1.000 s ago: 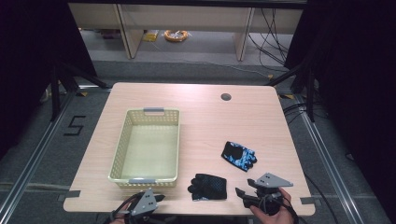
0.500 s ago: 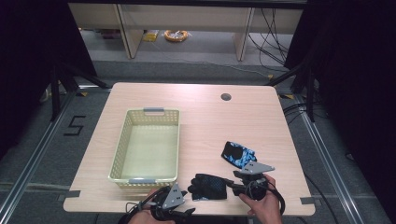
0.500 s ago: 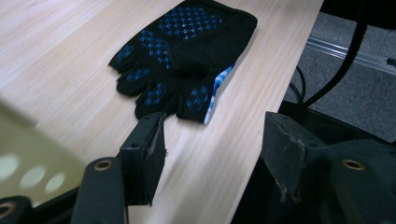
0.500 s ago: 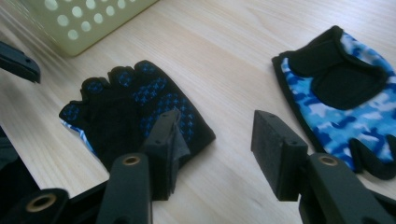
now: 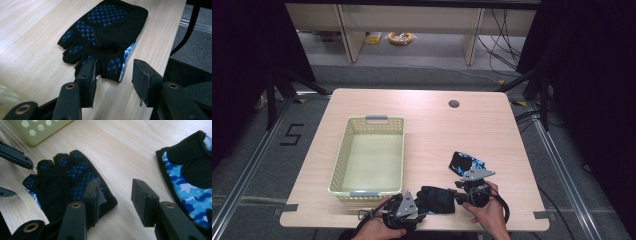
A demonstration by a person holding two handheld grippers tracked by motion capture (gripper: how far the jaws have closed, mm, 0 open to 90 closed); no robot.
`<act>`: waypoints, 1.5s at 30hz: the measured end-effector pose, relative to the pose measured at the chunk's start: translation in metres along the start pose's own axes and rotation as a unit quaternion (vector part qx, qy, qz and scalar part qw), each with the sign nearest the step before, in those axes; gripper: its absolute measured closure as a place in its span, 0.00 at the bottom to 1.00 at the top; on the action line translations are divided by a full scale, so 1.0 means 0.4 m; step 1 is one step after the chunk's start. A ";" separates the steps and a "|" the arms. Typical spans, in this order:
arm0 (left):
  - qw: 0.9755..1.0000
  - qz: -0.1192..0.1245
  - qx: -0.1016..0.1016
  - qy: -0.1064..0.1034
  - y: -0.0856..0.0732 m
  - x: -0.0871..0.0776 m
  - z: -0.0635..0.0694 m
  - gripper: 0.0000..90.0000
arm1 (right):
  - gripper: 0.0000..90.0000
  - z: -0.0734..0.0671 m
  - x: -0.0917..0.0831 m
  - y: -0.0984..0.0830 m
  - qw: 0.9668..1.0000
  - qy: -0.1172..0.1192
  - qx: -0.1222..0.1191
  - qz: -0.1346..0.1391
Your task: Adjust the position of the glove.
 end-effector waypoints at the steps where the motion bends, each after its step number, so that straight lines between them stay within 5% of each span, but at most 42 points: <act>1: 1.000 0.000 -0.002 -0.003 0.003 0.002 0.003 0.60 | 0.66 0.000 0.007 0.001 1.000 0.000 0.006 0.007; 7: 1.000 -0.014 0.011 -0.001 0.001 0.011 -0.002 0.65 | 0.70 0.003 0.029 -0.013 0.999 0.019 0.022 -0.021; 9: 1.000 -0.011 -0.001 -0.004 0.000 0.014 0.001 0.70 | 0.74 0.007 0.042 -0.017 1.000 0.020 0.012 -0.015; 10: 1.000 -0.013 0.000 -0.002 0.000 0.014 0.000 0.73 | 0.78 -0.002 0.039 -0.019 0.999 0.033 0.034 -0.021; 11: 1.000 -0.015 0.013 0.001 0.002 0.013 -0.003 0.77 | 0.82 -0.002 0.038 -0.020 0.998 0.039 0.037 -0.022; 14: 1.000 -0.010 0.006 -0.001 0.003 0.017 0.002 0.86 | 0.93 -0.005 0.036 -0.020 0.998 0.040 0.038 -0.017; 20: 1.000 0.008 0.014 0.000 0.030 0.002 0.010 0.94 | 0.95 -0.007 -0.007 -0.001 0.999 0.042 0.032 -0.003; 22: 1.000 0.012 0.019 -0.002 0.042 -0.003 0.016 0.94 | 0.95 -0.007 -0.028 0.012 0.999 0.038 0.034 0.017; 28: 1.000 0.019 0.018 -0.006 0.064 0.021 0.031 0.94 | 0.95 0.012 -0.063 -0.010 0.999 0.028 0.045 0.011; 36: 1.000 0.000 0.017 -0.022 0.057 0.066 0.044 0.92 | 0.94 0.034 -0.040 -0.041 0.998 0.009 0.057 -0.002; 39: 0.999 -0.008 0.024 -0.021 0.051 0.066 0.039 0.88 | 0.92 0.042 -0.030 -0.051 0.999 0.000 0.047 -0.013; 41: 1.000 -0.004 0.010 -0.023 0.049 0.064 0.041 0.82 | 0.89 0.043 -0.031 -0.058 0.998 -0.003 0.051 -0.031; 45: 1.000 -0.005 0.006 -0.027 0.043 0.048 0.041 0.68 | 0.78 0.049 -0.025 -0.057 0.998 -0.007 0.055 -0.021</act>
Point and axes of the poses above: each handheld gripper's, and its own axes: x roughly forward along the jaws, y roughly out of its top, z roughly to its right, the point moved 8 cm from there along x, roughly forward along the jaws, and after that the axes turned 5 degrees about -y, right-handed, at the moved point
